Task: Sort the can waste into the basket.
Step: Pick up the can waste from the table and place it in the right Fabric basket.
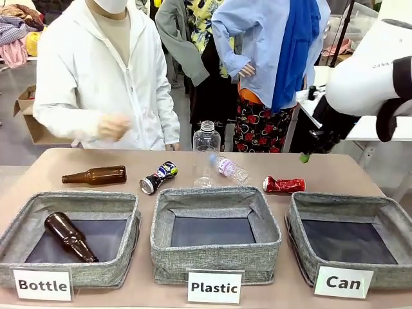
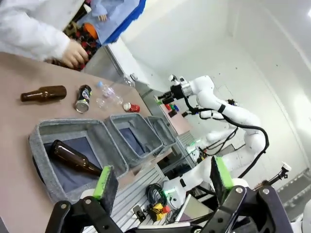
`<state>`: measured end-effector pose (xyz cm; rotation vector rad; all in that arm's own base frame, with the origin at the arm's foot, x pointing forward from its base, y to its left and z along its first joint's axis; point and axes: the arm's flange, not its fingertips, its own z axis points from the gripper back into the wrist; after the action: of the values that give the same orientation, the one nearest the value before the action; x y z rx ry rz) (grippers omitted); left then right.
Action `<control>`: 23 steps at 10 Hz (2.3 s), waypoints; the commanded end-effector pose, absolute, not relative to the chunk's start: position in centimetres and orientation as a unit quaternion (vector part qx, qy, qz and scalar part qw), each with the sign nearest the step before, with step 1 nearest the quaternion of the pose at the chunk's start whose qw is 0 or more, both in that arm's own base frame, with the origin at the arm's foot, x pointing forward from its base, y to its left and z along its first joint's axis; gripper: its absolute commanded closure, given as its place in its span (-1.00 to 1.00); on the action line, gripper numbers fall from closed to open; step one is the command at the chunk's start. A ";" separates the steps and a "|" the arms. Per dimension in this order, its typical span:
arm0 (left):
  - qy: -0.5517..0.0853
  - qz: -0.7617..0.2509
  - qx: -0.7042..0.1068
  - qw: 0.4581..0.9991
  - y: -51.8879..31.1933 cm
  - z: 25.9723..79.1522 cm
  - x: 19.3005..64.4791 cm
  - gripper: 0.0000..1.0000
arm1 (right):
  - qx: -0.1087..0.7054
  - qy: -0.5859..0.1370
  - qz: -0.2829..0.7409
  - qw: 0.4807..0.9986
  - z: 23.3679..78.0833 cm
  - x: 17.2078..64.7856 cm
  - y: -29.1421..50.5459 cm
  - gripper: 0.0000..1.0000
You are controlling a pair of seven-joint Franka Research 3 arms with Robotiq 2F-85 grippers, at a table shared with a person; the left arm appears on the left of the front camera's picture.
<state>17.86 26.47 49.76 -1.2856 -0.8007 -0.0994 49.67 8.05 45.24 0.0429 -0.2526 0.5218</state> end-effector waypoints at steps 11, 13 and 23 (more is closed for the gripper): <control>-0.083 -0.154 -0.576 0.798 9.2 42.6 30.1 -1.00 | 0.072 -0.061 0.653 0.751 34.6 58.1 9.8 -1.00; -0.083 -0.154 -0.576 0.798 9.2 42.6 30.1 -1.00 | 0.065 -0.064 0.635 0.767 33.1 58.9 10.1 -1.00; -0.083 -0.154 -0.576 0.798 9.2 42.6 30.1 -1.00 | 0.079 -0.016 0.601 0.795 29.7 60.4 11.2 1.00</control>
<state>30.22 9.23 42.36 -1.2279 -0.1748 -0.3188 59.69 10.67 29.23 0.1701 -0.0583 1.3119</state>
